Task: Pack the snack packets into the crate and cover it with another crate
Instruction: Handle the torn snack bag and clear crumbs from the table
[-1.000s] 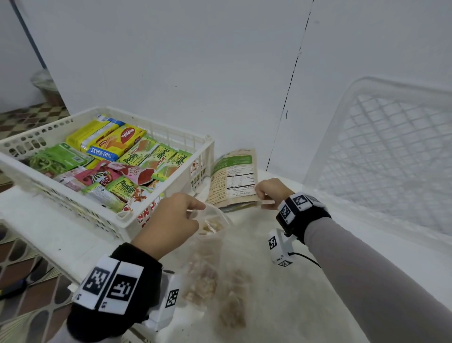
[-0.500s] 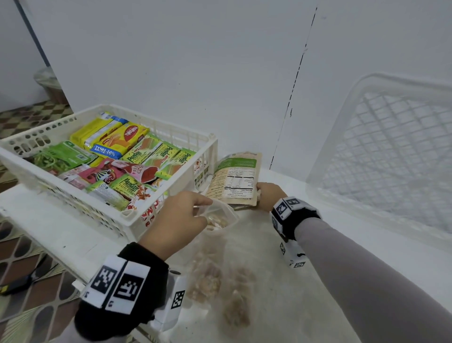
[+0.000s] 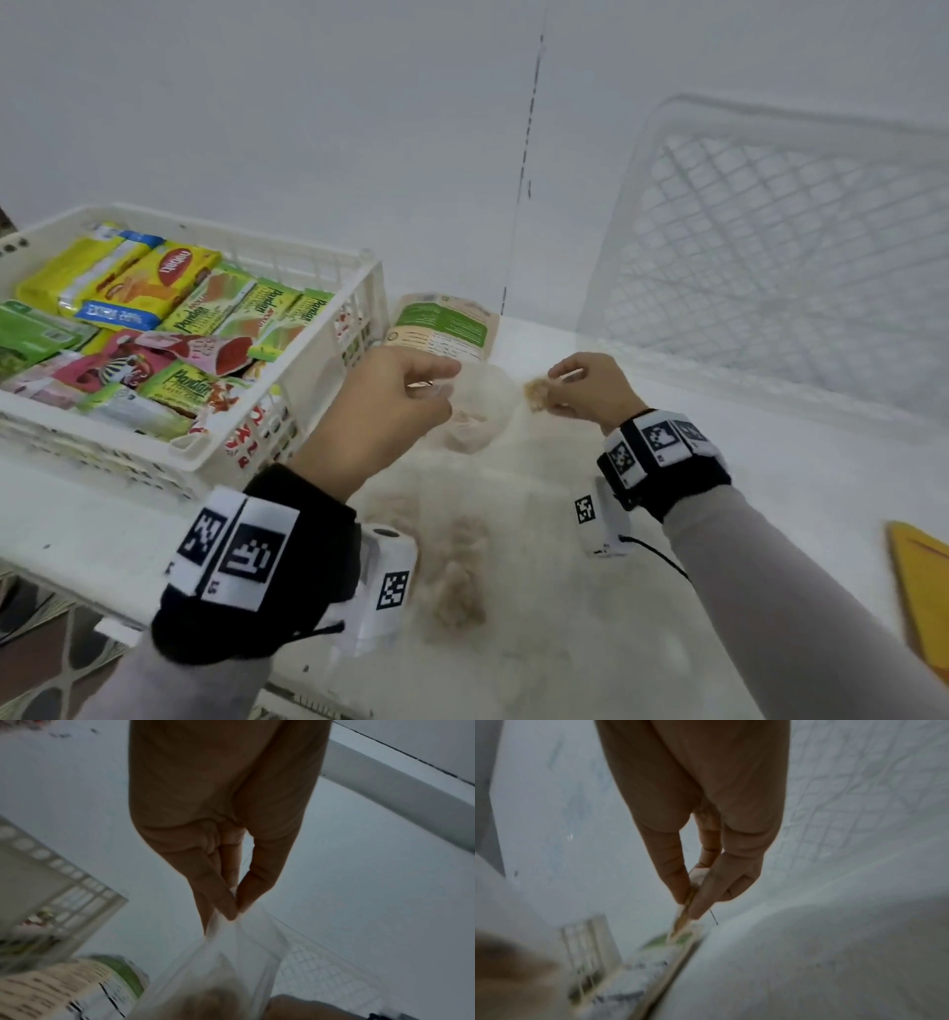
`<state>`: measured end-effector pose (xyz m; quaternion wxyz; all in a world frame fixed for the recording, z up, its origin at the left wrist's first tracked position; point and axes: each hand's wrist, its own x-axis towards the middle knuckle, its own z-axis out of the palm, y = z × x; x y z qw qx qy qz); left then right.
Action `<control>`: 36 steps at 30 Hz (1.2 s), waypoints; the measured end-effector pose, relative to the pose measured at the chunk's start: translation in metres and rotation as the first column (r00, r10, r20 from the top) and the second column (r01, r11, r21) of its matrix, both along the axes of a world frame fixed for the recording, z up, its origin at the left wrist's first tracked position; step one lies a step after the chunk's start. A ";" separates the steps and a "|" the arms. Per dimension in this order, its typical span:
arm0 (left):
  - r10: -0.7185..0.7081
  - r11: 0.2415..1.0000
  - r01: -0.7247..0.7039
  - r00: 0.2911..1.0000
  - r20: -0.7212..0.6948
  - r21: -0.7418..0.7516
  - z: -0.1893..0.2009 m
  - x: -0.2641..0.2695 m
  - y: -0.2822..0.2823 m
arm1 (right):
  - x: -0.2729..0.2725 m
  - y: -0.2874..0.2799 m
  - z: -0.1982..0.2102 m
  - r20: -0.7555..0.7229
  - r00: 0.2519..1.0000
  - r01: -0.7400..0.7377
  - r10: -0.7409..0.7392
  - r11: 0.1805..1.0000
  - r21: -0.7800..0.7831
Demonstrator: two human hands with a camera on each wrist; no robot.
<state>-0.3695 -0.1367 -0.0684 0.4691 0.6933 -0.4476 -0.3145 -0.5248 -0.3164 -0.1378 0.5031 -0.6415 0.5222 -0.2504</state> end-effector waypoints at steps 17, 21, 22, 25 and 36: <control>-0.332 0.943 0.331 0.943 0.026 0.035 -0.014 -0.092 -0.035 | -0.102 0.133 0.038 0.014 1.000 -0.007 0.027 0.659 -0.752; -0.383 0.923 0.382 0.924 0.016 0.032 -0.018 -0.103 -0.037 | -0.100 0.133 0.037 -0.495 0.868 -0.401 0.038 0.642 -0.653; -0.387 0.922 0.386 0.922 0.017 0.033 -0.019 -0.105 -0.038 | -0.101 0.133 0.037 -0.540 0.839 -0.438 0.063 0.666 -0.603; -0.391 0.920 0.390 0.919 0.042 0.034 -0.023 -0.107 -0.040 | -0.115 0.140 0.043 -0.223 0.974 -0.177 0.039 0.746 -0.643; -0.446 0.895 0.445 0.895 0.024 0.036 -0.024 -0.105 -0.050 | -0.326 0.108 0.023 -0.695 0.471 0.566 -0.543 0.790 -0.234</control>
